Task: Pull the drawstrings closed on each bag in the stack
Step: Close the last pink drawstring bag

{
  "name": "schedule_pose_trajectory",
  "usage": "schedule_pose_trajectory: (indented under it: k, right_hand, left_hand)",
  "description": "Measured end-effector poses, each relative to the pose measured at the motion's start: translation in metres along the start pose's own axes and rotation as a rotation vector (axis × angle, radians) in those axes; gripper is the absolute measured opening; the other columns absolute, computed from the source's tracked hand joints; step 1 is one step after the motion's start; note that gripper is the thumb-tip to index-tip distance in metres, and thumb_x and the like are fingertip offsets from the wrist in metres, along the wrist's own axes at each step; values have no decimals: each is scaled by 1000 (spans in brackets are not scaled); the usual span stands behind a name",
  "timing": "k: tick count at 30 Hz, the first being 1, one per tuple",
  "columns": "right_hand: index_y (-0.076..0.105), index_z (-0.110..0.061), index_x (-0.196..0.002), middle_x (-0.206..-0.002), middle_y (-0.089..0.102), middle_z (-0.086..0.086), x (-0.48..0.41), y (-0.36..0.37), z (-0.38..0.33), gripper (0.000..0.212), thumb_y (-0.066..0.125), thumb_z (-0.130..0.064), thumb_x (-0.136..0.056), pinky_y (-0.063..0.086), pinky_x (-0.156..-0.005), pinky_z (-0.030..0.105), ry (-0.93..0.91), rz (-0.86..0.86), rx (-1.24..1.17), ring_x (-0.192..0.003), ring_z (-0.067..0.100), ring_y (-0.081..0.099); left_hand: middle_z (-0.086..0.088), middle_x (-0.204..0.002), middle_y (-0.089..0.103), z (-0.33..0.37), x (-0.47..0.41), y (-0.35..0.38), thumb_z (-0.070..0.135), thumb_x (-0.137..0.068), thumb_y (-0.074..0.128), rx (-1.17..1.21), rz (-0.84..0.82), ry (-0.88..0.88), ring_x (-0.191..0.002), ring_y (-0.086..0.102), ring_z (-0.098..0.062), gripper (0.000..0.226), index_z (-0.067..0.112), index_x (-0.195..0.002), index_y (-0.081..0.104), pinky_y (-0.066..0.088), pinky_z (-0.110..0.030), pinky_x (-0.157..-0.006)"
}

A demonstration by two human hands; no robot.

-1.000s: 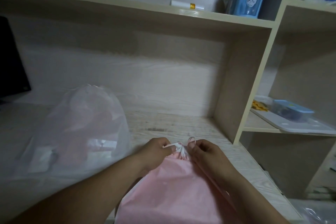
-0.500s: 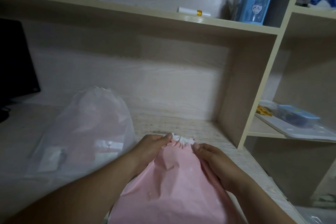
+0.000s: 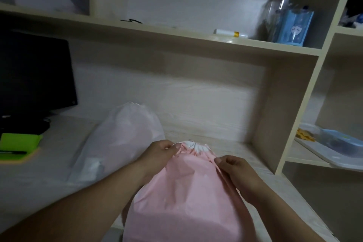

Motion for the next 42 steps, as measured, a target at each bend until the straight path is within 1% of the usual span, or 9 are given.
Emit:
schedule_pose_trajectory:
  k: [4, 9, 14, 20, 23, 27, 31, 35, 42]
  right_hand:
    - [76, -11, -87, -77, 73, 2, -3, 22, -41, 27, 66, -32, -100, 44, -66, 30, -141, 99, -30, -70, 17, 60]
    - [76, -13, -96, -91, 79, 10, -21, 67, -68, 39, 70, -51, -91, 49, -73, 37, -87, -197, 47, -73, 20, 65]
    - [66, -4, -79, -64, 58, 3, -60, 110, -115, 41, 64, -40, -99, 34, -51, 25, -203, -40, 73, -55, 19, 46]
    - [70, -4, -81, -67, 69, 17, -134, 154, -163, 37, 60, -33, -101, 43, -52, 27, -231, -5, 165, -57, 27, 57]
    - [76, -1, -97, -87, 76, 23, -161, 172, -156, 33, 63, -31, -100, 52, -64, 35, -149, -58, 249, -69, 26, 63]
    - [51, -16, -142, -138, 59, 11, -171, 191, -141, 56, 60, -41, -93, 50, -102, 41, -200, 175, 650, -122, 32, 60]
    - [38, -36, -155, -158, 43, -2, -167, 228, -145, 68, 35, -54, -90, 36, -115, 46, -668, 99, 880, -144, 24, 42]
    - [25, -40, -160, -171, 23, -6, -182, 264, -93, 54, 30, -45, -106, 28, -120, 51, -440, -117, 910, -155, 23, 26]
    - [18, -48, -161, -173, 19, -10, -199, 287, -43, 53, 25, -47, -109, 32, -119, 48, -346, -133, 791, -153, 26, 31]
  left_hand:
    - [-4, -78, 64, 0, 15, -40, 44, -93, 70, 15, -59, -55, -73, 59, -18, 33, 13, -83, 66, 44, -29, -66]
    - [-3, -81, 72, 4, -5, -117, 40, -95, 67, 25, 312, 69, -77, 58, -17, 31, 11, -92, 76, 42, -34, -71]
    - [-5, -75, 64, 39, -40, -185, 36, -98, 66, -292, 509, 87, -69, 54, -19, 37, 1, -87, 74, 35, -30, -60]
    - [-12, -139, 53, 68, -72, -219, 34, -94, 63, -865, 802, 334, -126, 51, -35, 47, 18, -138, 53, 44, -44, -104]
    - [-4, -161, 36, 55, -91, -188, 47, -100, 51, -1094, 482, 518, -148, 33, -26, 58, 27, -153, 41, 29, -43, -118]
    - [6, -173, 0, -6, -123, -174, 68, -99, 30, -1277, 99, 207, -159, 0, -16, 75, 34, -163, 9, 3, -51, -127]
    - [10, -173, -4, -32, -134, -175, 61, -100, 36, -1217, 45, 215, -158, -4, -10, 75, 34, -163, 7, 0, -55, -126]
    - [16, -172, -2, -64, -132, -175, 62, -99, 36, -1136, -23, 104, -157, -3, -4, 72, 41, -162, 8, 0, -60, -123]
    - [19, -171, 2, -109, -140, -168, 65, -98, 37, -1102, 45, 85, -156, 4, -5, 73, 43, -161, 8, 7, -49, -123]
Point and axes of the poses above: each hand's wrist, its own x-axis away from the middle knuckle, its own y-axis out of the palm, z = x × y, the point moved 3 cm from there along -x, towards the middle knuckle
